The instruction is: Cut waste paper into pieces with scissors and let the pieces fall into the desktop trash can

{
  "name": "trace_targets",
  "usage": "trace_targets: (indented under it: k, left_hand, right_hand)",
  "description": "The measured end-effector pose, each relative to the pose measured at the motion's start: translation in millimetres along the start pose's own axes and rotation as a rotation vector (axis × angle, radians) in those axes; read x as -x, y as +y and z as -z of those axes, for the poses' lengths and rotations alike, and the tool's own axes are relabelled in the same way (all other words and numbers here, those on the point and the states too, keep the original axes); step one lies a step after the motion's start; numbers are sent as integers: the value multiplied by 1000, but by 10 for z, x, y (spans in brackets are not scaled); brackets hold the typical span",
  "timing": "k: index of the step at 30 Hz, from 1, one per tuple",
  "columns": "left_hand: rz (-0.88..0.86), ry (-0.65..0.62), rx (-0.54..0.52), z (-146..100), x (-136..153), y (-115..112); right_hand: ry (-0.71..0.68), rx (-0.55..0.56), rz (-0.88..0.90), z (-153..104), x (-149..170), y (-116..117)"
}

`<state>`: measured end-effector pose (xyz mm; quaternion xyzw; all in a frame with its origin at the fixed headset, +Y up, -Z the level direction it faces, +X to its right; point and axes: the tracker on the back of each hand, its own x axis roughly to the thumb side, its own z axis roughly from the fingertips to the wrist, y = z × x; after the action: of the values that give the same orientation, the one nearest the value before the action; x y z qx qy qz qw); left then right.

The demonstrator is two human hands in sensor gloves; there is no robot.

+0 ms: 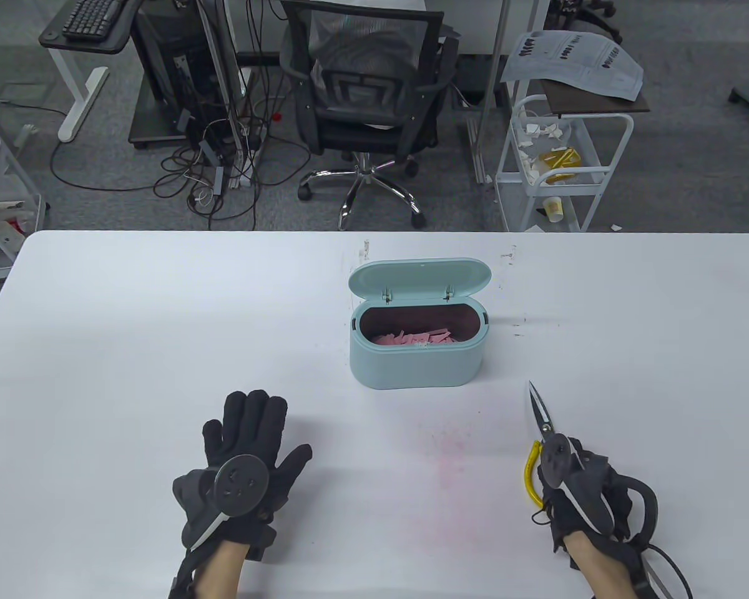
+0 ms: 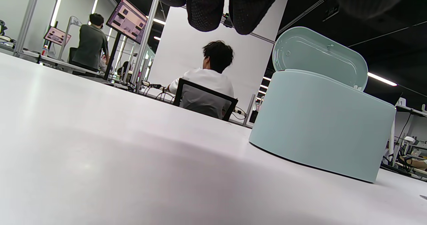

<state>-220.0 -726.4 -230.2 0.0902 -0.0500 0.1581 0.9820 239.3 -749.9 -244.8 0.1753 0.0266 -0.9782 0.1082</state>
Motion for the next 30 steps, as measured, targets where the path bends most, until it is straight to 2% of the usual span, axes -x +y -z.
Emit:
trace_targets:
  k: [5,13,15,16,19,22,25,30]
  left_hand:
    - [3,-3,2,-3,-8,-4]
    - [0,-11,-9,-2,-12,-2]
    - [1,-12,-10,-3,-11,0]
    - [3,-13,-13,-2,-11,2]
    - [6,-16,-13,1,-10,0]
    - [8,-14,-7,0,-9,-13]
    - [9,-15,-9,1,-11,-9]
    - [7,-16,-10,2,-8,-7]
  right_hand:
    - [-1,34,-76,-28,-37,-23]
    - [18,-39,-37,15,48,-99]
    - [15,28,49,-4,63,-261]
    - [-1,87,94,-7,38,-393]
    - [-59,156,208,18,-110,-786]
    - [-122,180,355,142,-388,-1243]
    - [-180,237,409,340,-723,-1583]
    - [-251,290,456,611,-1186,-1854]
